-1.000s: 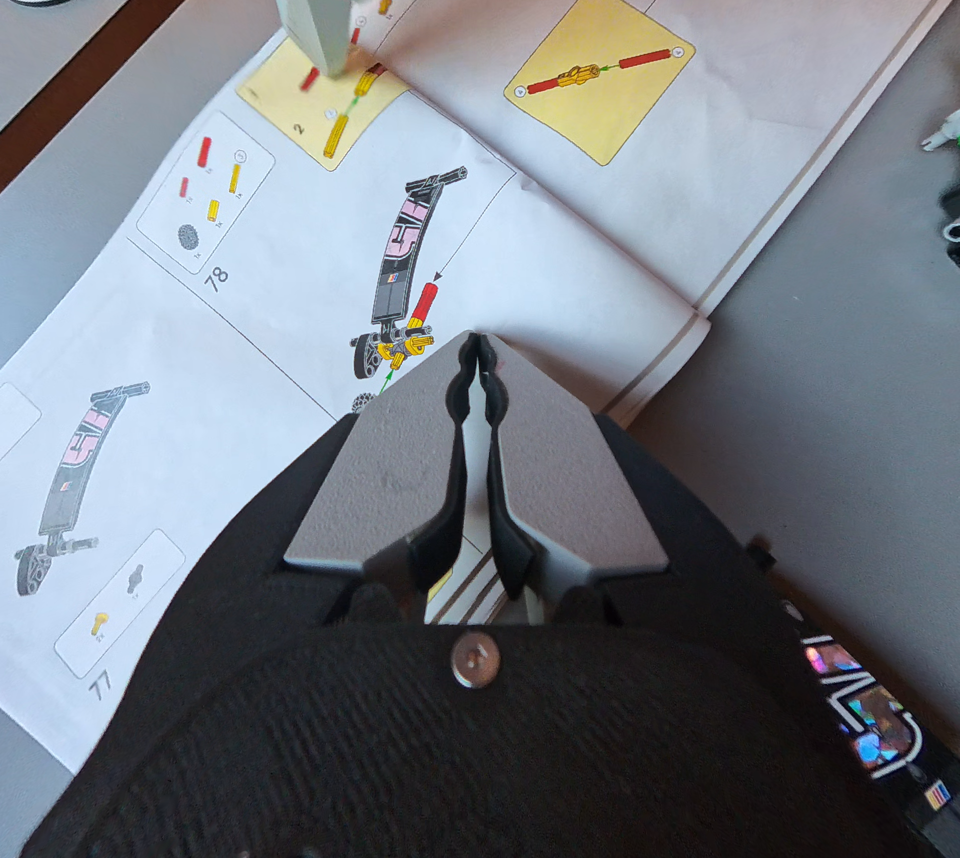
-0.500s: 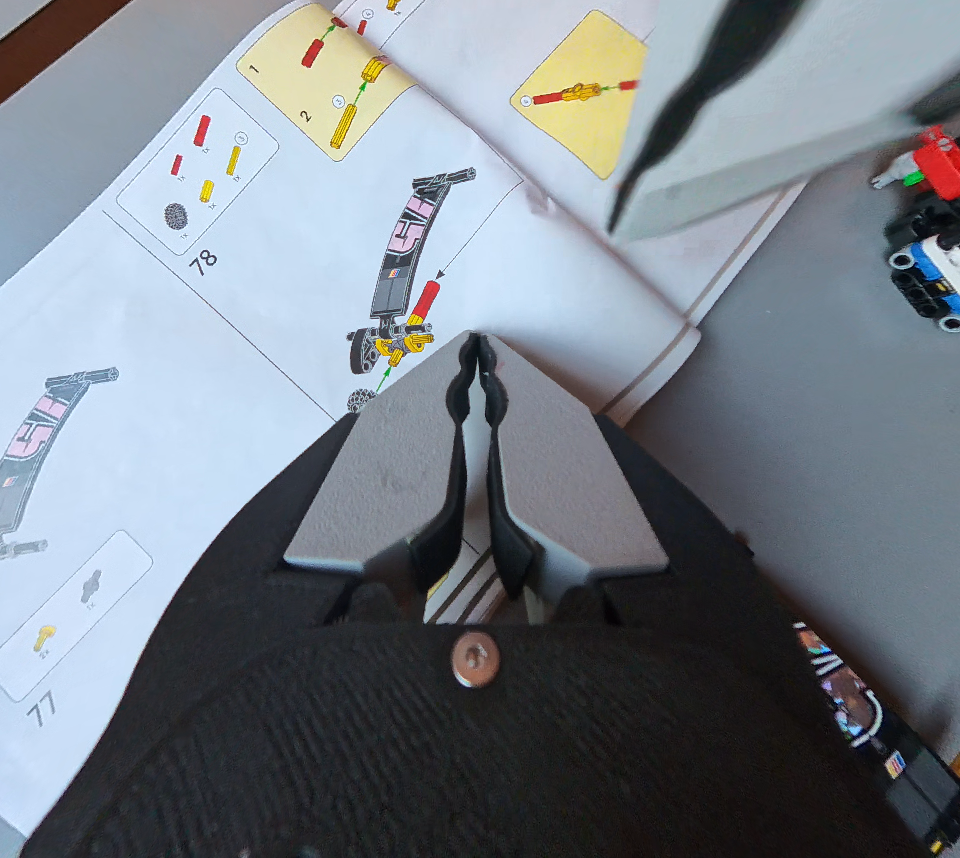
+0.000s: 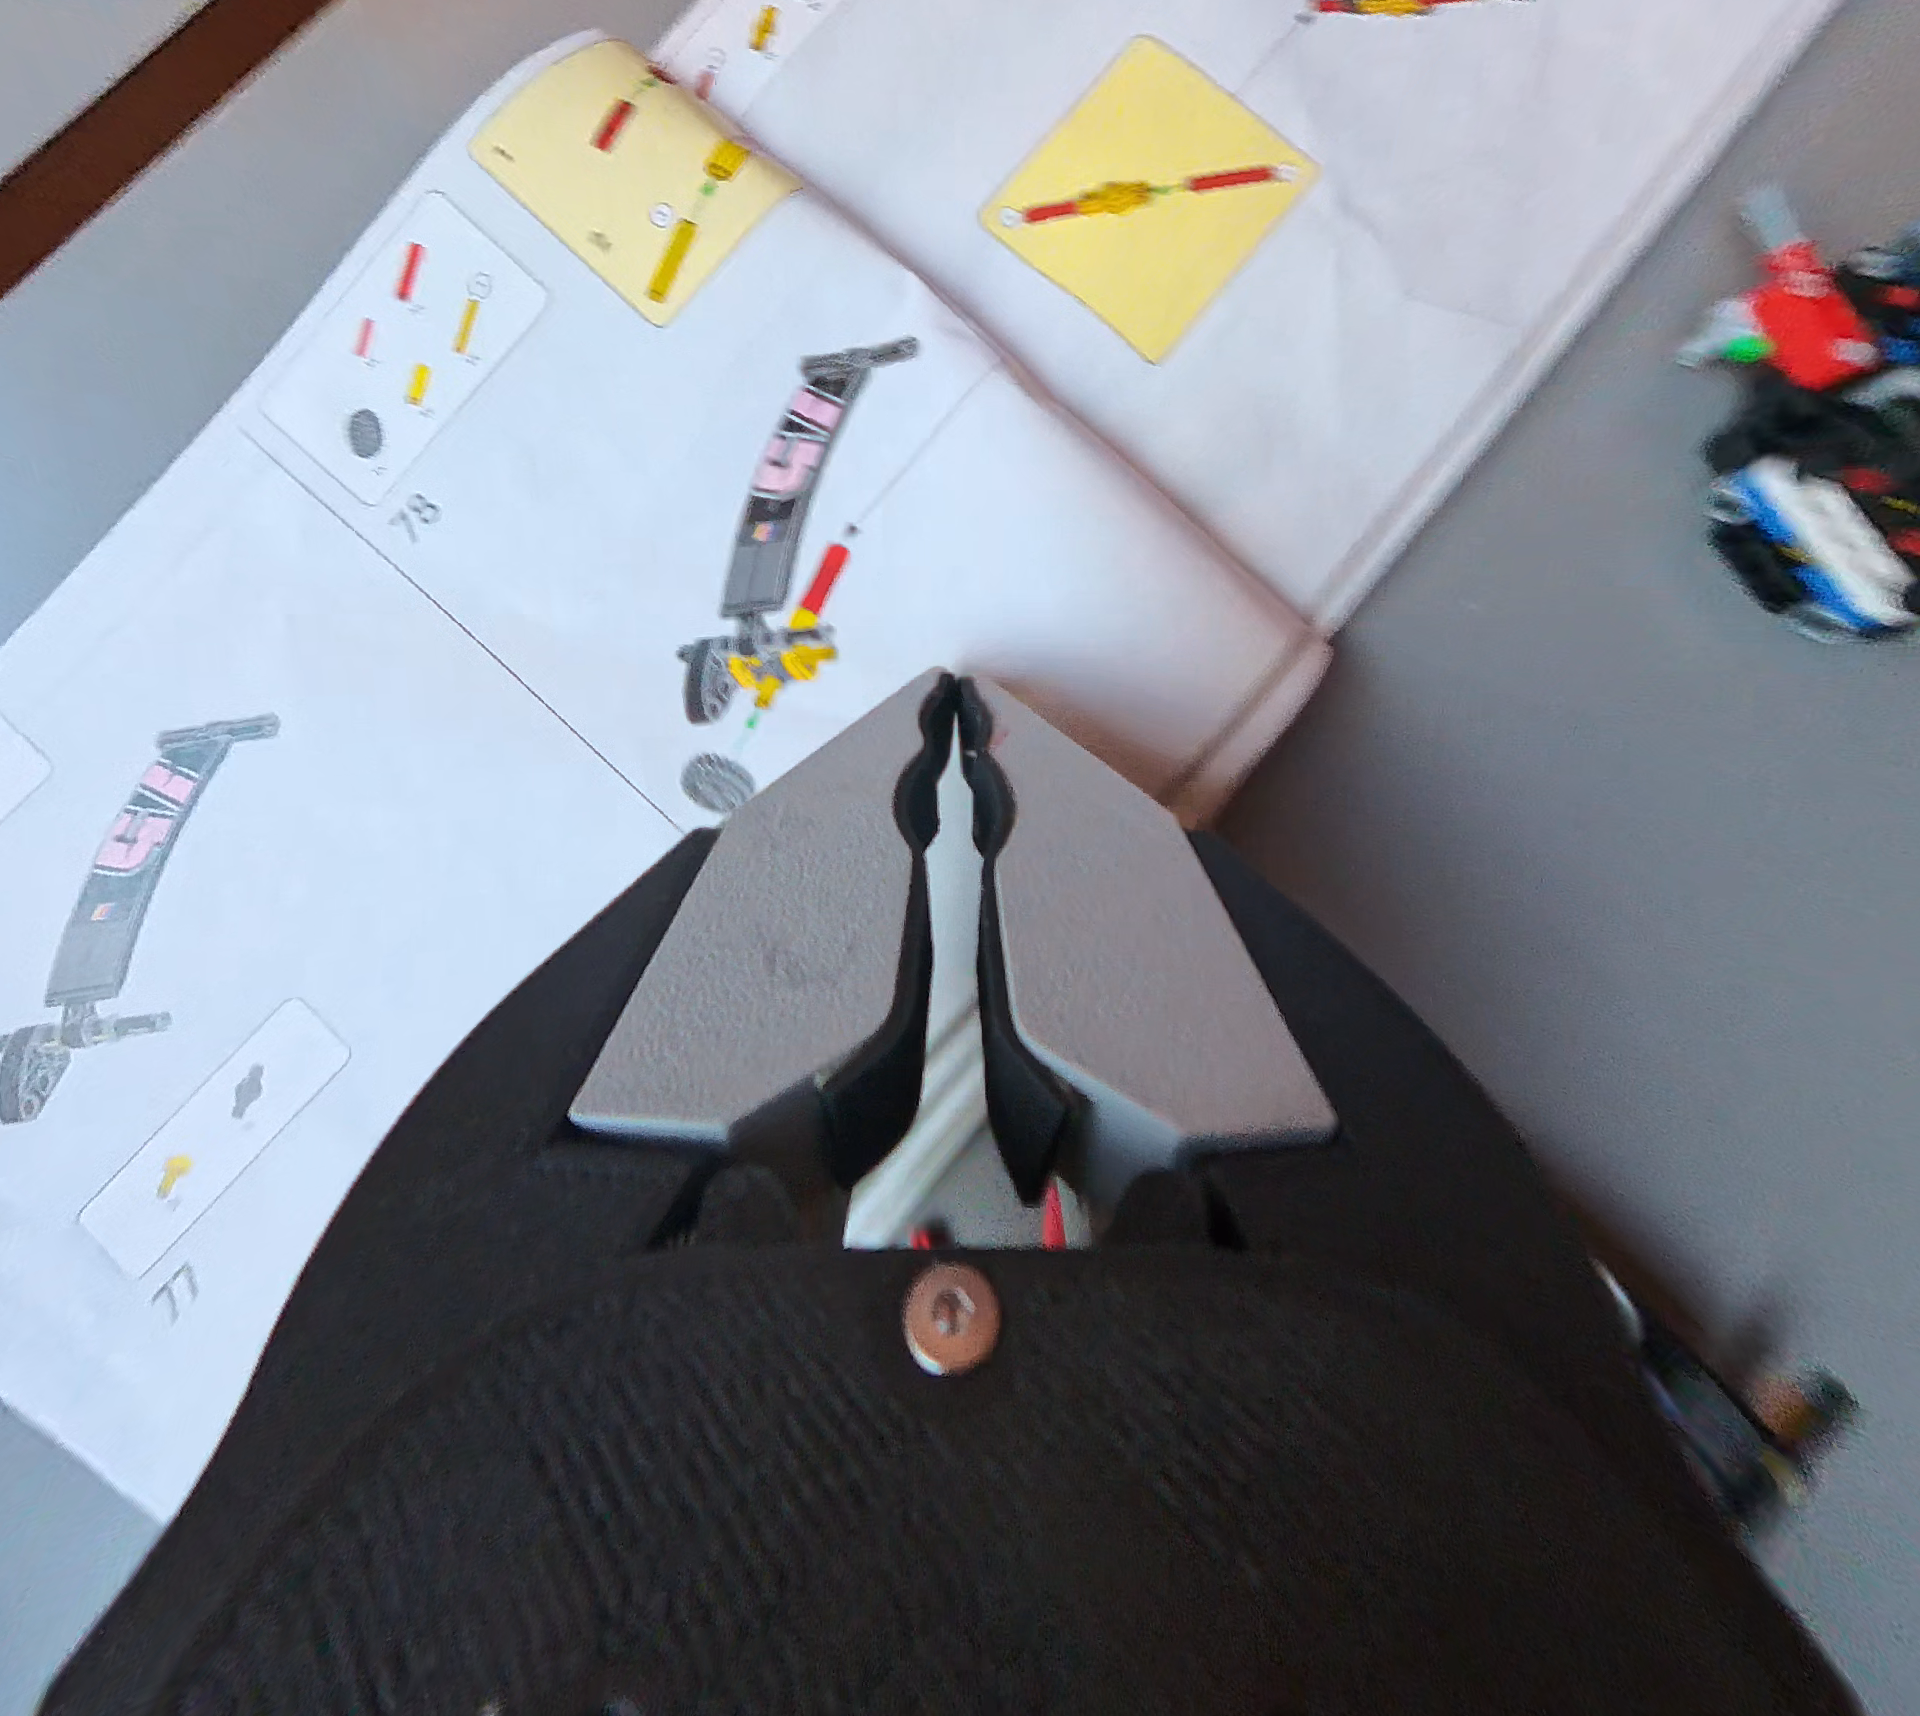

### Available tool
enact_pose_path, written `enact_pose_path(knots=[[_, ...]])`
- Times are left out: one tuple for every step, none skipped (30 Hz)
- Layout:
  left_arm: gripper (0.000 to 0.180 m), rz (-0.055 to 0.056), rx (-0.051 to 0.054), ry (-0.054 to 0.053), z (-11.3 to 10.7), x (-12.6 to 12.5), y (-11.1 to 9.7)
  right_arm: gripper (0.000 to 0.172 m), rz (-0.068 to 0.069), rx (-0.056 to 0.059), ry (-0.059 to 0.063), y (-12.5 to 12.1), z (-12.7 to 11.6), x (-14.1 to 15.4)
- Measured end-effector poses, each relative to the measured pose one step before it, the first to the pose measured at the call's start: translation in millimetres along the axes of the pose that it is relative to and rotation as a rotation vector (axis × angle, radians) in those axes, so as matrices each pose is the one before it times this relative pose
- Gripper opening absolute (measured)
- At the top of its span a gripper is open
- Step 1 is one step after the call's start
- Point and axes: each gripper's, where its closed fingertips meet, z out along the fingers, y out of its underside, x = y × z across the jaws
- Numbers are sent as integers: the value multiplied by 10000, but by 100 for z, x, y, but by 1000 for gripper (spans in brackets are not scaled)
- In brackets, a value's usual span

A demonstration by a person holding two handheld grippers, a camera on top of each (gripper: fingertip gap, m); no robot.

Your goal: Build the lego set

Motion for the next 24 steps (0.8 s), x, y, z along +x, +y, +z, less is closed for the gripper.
enact_pose_path(knots=[[0,-37,-262,492,-1265,629,158,0,-152,-138,329,841,-53,-446],[0,-62,-118,348,-1685,483,211,0,-237,-51,418,620,-271,-265],[0,15,57,152,-2053,295,340,0,-286,107,400,448,-474,-210],[0,112,238,-179,-2280,-148,497,0,-232,171,318,276,-564,-193],[0,175,218,-445,-2383,-611,796,0,-164,153,223,228,-590,-146],[0,149,111,-576,-2294,-937,1100,0,-105,160,80,273,-548,-293],[0,35,0,-563,-2045,-1080,1379,0,-69,189,-32,218,-474,-419],[18,-177,-76,-456,-1679,-1024,1511,0,-52,225,-104,144,-396,-491],[56,-375,-93,-298,-1263,-810,1463,0,-96,303,-183,-29,-234,-632],[54,-381,-18,-39,-991,-349,1313,0,-163,424,-233,-235,-84,-747],[50,-320,337,-15,-764,-134,751,0,-246,496,-298,-328,19,-883],[45,-202,548,20,-551,117,350,0,-308,441,-387,-292,173,-964],[40,-82,486,8,-292,203,342,0,-281,358,-316,-226,318,-909],[40,30,301,-85,-21,79,486,0,-195,274,-183,-125,451,-733],[40,107,200,-198,180,-136,510,0,-145,173,-144,-14,513,-630],[43,130,216,-280,315,-324,372,0,-52,139,-46,74,594,-445],[42,113,258,-240,415,-346,182,0,35,199,-44,27,617,-422],[41,70,157,-57,494,-131,140,0,64,208,-250,20,637,-646],[42,20,31,0,469,-110,157,0,164,192,-319,68,642,-720],[43,8,129,-47,379,-197,-71,0,185,185,-373,67,672,-749],[42,53,260,13,284,-113,-246,0,179,90,-296,204,641,-660],[41,25,290,-51,220,-255,-283,2,140,28,-38,212,514,-189],[39,-60,304,-228,174,-584,-227,38,108,94,336,27,451,400],[38,-113,318,-145,169,-481,-186,60,-14,22,292,78,394,429]])
